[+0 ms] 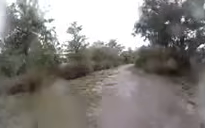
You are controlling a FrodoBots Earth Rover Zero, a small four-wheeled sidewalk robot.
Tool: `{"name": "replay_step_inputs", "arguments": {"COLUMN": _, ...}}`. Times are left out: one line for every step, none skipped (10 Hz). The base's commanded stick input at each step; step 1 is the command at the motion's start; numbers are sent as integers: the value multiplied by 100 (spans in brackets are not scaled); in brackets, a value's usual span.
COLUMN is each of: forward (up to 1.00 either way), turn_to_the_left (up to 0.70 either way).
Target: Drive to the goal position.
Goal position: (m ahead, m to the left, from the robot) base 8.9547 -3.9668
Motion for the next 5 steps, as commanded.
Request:
{"name": "replay_step_inputs", "arguments": {"forward": 85, "turn_to_the_left": 0}}
{"name": "replay_step_inputs", "arguments": {"forward": 85, "turn_to_the_left": -12}}
{"name": "replay_step_inputs", "arguments": {"forward": 85, "turn_to_the_left": -31}}
{"name": "replay_step_inputs", "arguments": {"forward": 85, "turn_to_the_left": -33}}
{"name": "replay_step_inputs", "arguments": {"forward": 85, "turn_to_the_left": -9}}
